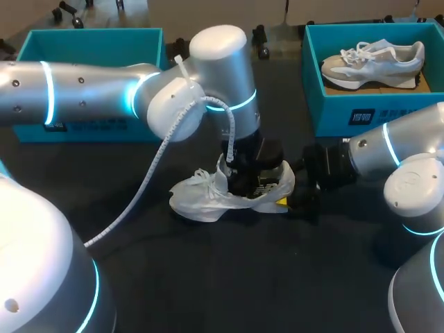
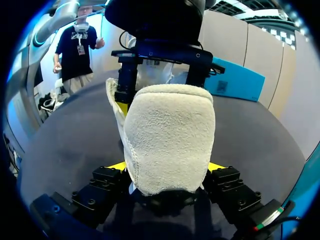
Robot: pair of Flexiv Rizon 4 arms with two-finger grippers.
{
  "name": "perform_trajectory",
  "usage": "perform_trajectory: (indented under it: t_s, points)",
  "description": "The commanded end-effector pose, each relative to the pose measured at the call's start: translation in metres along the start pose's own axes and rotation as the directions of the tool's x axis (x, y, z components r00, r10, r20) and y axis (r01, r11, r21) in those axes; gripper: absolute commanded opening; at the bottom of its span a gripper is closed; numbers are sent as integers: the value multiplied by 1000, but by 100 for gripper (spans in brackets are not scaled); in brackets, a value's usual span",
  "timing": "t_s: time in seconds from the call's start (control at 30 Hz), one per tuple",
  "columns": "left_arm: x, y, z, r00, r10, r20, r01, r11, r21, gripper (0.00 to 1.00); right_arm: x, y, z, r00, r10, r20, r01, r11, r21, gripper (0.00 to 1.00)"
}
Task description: Take the shoe out of the shoebox, open the shoe tongue, remove and reinsert the insole, then place the shoe into the shoebox
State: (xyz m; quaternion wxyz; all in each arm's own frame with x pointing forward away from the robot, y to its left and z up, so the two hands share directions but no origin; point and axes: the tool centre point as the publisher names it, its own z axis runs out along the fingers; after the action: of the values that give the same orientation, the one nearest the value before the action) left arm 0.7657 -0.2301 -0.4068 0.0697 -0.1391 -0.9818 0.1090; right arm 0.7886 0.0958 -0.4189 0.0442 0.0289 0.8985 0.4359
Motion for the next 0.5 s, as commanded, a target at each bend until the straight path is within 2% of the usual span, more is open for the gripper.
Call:
perform_trajectory:
  t_s: [0.03, 0.13, 0.17, 0.37, 0.5]
  points:
    - [-1, 2, 19, 1000, -2, 1, 2, 1000, 10, 66, -1, 0, 5, 1000, 1, 3, -1, 1000, 4, 0]
    - [-3, 3, 22, 1000, -2, 13, 2, 1000, 15, 56, -1, 0, 5, 1000, 1, 3, -1, 1000, 4, 0]
    - [-3, 3, 23, 1000, 2, 27, -2, 1000, 11, 46, -1, 0, 5, 1000, 1, 3, -1, 1000, 4, 0]
    - [-6, 7, 25, 999, 7, 45, -8, 1000, 4, 27, -1, 0, 5, 1000, 1, 3, -1, 1000, 4, 0]
    - [-8, 10, 22, 998, 5, 56, -5, 1000, 5, 20, -1, 0, 5, 1000, 1, 3, -1, 1000, 4, 0]
